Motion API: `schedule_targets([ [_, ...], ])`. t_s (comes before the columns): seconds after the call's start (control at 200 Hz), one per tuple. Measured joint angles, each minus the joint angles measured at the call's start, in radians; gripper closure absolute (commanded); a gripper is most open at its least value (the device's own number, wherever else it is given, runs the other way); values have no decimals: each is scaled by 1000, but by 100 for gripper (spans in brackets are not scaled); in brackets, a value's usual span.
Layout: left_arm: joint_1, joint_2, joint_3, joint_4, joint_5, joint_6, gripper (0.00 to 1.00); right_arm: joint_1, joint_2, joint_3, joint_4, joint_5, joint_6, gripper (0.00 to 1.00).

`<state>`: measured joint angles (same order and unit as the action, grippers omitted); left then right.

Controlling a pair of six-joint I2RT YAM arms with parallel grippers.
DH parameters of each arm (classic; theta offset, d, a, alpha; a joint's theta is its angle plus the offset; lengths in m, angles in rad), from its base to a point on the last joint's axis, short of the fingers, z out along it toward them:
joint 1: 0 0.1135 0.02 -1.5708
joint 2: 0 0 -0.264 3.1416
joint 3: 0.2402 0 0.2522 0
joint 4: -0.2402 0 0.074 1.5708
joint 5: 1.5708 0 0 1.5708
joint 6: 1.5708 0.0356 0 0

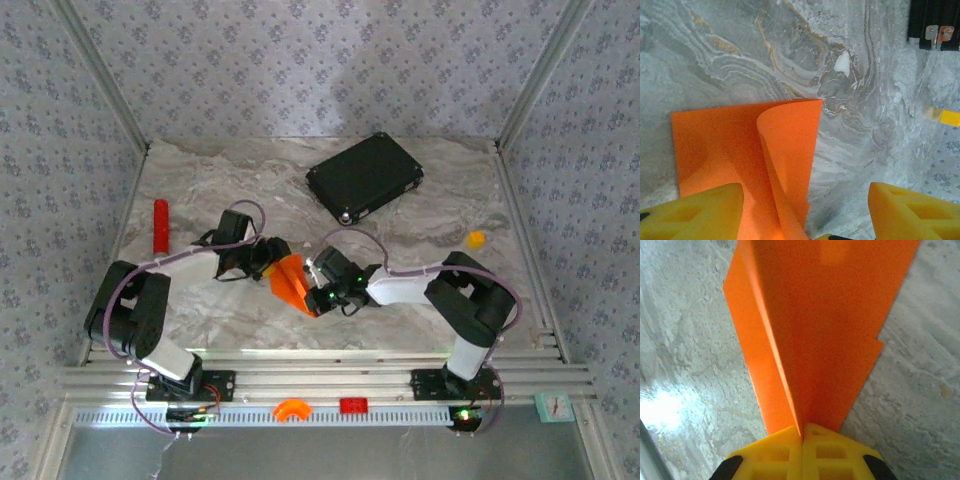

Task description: Fold a paper plane with a square sheet of paper (pick it up from the middle)

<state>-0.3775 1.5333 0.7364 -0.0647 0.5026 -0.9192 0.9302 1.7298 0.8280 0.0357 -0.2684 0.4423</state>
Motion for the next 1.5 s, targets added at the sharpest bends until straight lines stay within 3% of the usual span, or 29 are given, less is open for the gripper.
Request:
schedule_targets([
  [0.205,0,0,2,-41,-10,-20,40,68,-16,24,-69,124,-62,93],
  [0.485,0,0,2,-67,-7,-18,63,121,-54,24,-82,267,-131,86],
  [0.66,0,0,2,-68,3,-17,72,139,-53,29,-81,319,-167,81],
  [1.029,0,0,2,-68,10,-17,76,153,-23,88,-89,401,-200,81],
  [1.499,0,0,2,-67,21,-17,79,157,-7,91,-115,412,-200,82],
])
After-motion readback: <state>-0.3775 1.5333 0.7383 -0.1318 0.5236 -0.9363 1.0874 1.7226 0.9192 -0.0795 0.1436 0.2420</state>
